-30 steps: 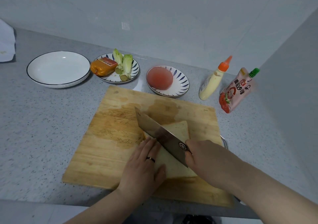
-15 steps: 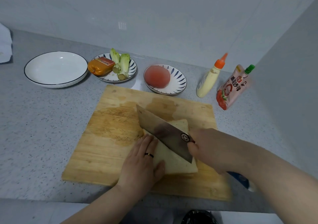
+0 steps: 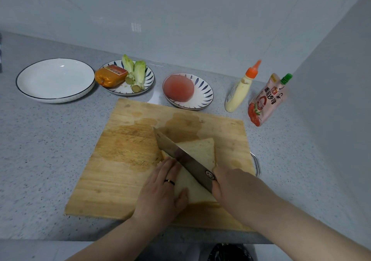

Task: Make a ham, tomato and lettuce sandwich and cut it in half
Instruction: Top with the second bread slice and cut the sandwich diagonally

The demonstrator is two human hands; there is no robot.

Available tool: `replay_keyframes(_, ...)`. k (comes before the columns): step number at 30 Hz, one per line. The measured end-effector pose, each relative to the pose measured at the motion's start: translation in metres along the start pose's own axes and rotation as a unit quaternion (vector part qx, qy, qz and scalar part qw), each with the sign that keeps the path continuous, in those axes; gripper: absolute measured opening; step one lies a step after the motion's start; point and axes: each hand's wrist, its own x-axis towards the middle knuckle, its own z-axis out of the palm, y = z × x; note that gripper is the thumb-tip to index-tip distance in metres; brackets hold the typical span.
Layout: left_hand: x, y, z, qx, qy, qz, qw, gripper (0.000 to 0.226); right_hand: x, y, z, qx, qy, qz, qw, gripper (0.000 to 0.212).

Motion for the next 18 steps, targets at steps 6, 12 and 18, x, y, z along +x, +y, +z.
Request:
replay_keyframes(6,-0.001,0.000,0.001,-0.003,0.000,0.002,1.000,0.053,0.002,0.003,0.008,0.014,0.006,-0.003,1.000,0.026)
replay_keyframes(12,-0.001,0.003,0.001,-0.011,0.007,-0.004,1.000,0.058,-0.006,0.008,-0.021,0.011,-0.022,-0.006,1.000,0.032)
replay_keyframes(18,-0.003,0.002,0.002,-0.011,0.012,0.003,1.000,0.051,-0.030,0.022,-0.030,-0.067,-0.053,0.032,0.996,0.035)
